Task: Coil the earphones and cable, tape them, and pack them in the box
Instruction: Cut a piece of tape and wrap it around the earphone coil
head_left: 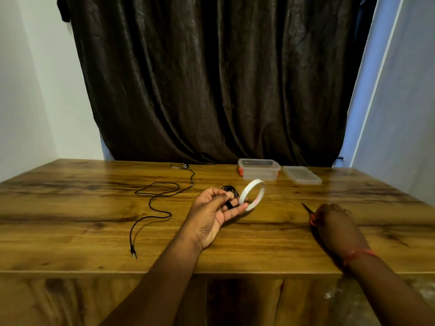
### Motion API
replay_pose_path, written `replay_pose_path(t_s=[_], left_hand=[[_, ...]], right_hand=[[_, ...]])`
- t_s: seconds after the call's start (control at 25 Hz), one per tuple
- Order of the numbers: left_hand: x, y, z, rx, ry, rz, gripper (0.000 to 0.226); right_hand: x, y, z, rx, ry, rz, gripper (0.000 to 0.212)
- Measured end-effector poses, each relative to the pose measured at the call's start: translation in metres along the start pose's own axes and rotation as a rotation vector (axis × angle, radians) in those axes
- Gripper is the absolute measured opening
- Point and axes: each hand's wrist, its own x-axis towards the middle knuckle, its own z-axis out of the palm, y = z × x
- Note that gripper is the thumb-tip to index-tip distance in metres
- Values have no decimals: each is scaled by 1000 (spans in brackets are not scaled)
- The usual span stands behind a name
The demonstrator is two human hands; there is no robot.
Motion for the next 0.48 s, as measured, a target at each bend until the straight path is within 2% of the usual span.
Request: replay_pose_path(t_s=[0.2, 0.28, 0.4, 0.48], left_hand=[[-4, 6, -1, -63, 62, 6, 16], [-3, 7, -1, -70, 88, 18, 16], [-2, 6, -2, -66, 109, 27, 15], [-1, 6, -3, -55, 125, 30, 15]], right_hand=[[-8, -10, -13, -8, -73, -61, 13], [-9, -18, -25, 12, -170, -53, 12], [-14, -34, -33, -108, -313, -133, 14], [-18, -46, -30, -156, -331, -178, 14]])
